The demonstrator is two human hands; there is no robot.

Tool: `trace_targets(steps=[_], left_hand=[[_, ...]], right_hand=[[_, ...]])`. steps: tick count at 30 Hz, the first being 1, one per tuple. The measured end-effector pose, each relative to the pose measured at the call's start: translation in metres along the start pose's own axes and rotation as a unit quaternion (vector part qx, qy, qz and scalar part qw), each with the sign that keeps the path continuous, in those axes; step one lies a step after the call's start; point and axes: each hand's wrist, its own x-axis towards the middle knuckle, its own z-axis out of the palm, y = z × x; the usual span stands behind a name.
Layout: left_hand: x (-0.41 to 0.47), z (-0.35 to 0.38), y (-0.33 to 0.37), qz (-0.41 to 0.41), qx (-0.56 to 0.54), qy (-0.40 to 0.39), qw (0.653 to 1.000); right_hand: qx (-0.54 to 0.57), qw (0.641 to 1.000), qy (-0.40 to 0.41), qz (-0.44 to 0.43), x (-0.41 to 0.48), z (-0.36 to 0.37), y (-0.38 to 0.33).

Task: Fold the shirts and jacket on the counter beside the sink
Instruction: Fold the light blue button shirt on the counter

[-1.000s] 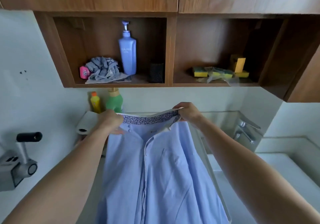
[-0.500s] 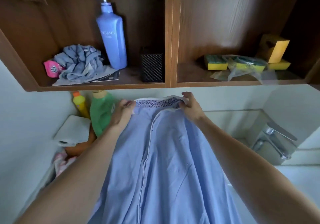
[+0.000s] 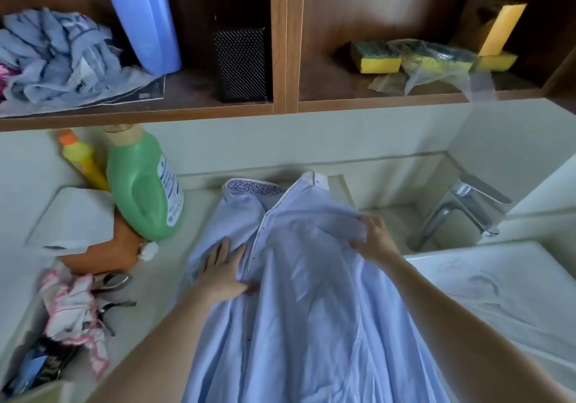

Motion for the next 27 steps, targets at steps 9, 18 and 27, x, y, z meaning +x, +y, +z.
trace_targets(steps=[9,18,27], left_hand=[[-0.027,0.024,0.036,0.081,0.018,0.076,0.994],[-0.030,0.038,-0.003,-0.012,0.042,-0.012,0.999],[-0.064,0.007,0.071,0.148,-0.084,0.240,0.956]], right_hand=[[-0.018,0.992,-0.047,0.117,-0.061,-0.007,0.052],[-0.008,0.989,-0.100,0.108,-0.117,-0.019,0.054],[-0.112,0.983,-0.102,0.107,-0.161,-0.028,0.077]])
